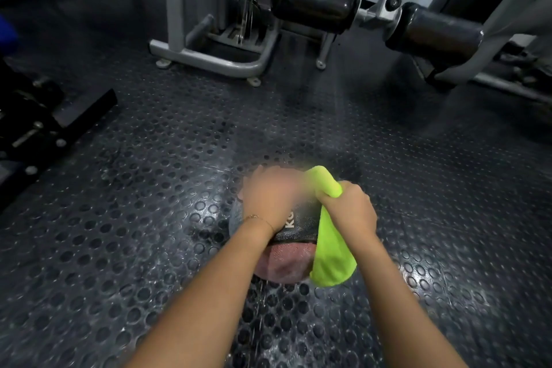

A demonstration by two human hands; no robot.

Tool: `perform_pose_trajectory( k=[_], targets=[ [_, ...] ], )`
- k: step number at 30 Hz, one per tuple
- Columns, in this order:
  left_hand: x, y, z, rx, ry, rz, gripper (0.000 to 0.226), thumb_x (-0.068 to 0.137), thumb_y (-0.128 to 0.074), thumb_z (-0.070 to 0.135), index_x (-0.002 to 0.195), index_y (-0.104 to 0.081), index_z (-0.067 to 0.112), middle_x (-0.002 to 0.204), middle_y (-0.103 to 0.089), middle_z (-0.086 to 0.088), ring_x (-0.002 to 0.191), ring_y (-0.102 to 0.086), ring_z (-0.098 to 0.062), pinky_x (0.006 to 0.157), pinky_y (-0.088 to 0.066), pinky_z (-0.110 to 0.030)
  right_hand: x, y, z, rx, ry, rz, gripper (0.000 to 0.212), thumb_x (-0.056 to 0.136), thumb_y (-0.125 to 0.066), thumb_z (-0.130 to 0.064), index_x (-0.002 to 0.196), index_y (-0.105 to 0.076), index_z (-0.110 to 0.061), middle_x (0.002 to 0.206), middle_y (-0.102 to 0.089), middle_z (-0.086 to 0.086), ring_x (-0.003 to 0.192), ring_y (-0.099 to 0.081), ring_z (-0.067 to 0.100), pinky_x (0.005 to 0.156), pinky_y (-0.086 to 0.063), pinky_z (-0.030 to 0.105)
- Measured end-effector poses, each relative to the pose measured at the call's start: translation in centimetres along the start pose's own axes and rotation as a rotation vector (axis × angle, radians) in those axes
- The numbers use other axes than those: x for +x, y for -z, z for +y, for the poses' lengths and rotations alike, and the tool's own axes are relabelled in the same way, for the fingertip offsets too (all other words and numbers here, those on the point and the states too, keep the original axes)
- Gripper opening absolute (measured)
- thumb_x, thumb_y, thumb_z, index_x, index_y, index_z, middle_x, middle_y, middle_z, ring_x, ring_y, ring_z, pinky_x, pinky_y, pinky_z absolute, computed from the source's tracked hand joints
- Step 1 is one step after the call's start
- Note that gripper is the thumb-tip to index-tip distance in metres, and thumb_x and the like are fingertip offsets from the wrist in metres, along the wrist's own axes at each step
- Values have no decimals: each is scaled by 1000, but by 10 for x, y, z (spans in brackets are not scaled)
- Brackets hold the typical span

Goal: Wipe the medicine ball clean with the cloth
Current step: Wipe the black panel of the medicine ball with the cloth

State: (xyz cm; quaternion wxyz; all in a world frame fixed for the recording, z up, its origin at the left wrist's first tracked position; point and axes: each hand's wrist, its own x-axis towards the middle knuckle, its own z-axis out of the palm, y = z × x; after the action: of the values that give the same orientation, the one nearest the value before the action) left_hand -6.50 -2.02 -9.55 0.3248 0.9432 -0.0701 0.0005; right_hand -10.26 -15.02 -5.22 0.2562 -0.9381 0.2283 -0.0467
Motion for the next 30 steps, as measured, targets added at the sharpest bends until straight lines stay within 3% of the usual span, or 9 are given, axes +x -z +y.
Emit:
perform_pose_trajectory(
  k=[4,9,14,18,21,27,30],
  targets=[
    [2,0,-2,-17,28,21,41,100,-30,27,135,-48,18,146,-41,1,135,-33,-20,114,-21,-36,-16,-8,-10,-79,99,53,30,85,-53,-43,91,-64,-16,93,-67,10,92,-59,35,66,-41,34],
    [0,-3,1,-37,48,30,39,99,-31,29,131,-53,32,141,-45,6,131,-35,-19,109,-23,-34,5,-2,-7,-39,-21,89,30,84,-55,-41,89,-64,-13,94,-67,14,92,-60,37,67,-40,35],
    [-1,-4,5,-12,88,57,38,99,-31,30,130,-54,30,140,-45,5,128,-35,-21,105,-26,-36,-13,-8,-8,-115,124,72,29,85,-52,-43,85,-63,-16,89,-67,10,87,-60,36,64,-41,34],
    [4,2,0,5,48,22,37,97,-34,33,129,-52,41,134,-47,8,121,-38,-24,101,-29,-37,10,-3,-6,-99,36,78,32,84,-54,-42,86,-63,-11,91,-66,13,89,-59,37,67,-41,35],
    [14,8,-9,36,-80,-40,36,96,-37,36,128,-52,43,127,-50,6,116,-40,-23,99,-31,-35,16,-1,-2,-99,23,63,33,85,-54,-41,86,-62,-10,92,-66,14,90,-59,37,68,-41,35],
    [21,-2,-14,-120,-204,-122,39,99,-33,31,133,-51,28,144,-45,-2,134,-37,-18,113,-25,-30,-6,0,1,-148,199,37,29,84,-54,-44,85,-63,-16,89,-67,11,87,-60,36,61,-38,33],
    [24,-6,-9,-117,-162,-125,37,100,-33,30,132,-52,30,144,-45,0,134,-37,-18,112,-26,-30,8,4,0,-105,121,44,32,83,-54,-43,85,-63,-12,88,-66,12,87,-59,36,63,-39,33]
  ],
)
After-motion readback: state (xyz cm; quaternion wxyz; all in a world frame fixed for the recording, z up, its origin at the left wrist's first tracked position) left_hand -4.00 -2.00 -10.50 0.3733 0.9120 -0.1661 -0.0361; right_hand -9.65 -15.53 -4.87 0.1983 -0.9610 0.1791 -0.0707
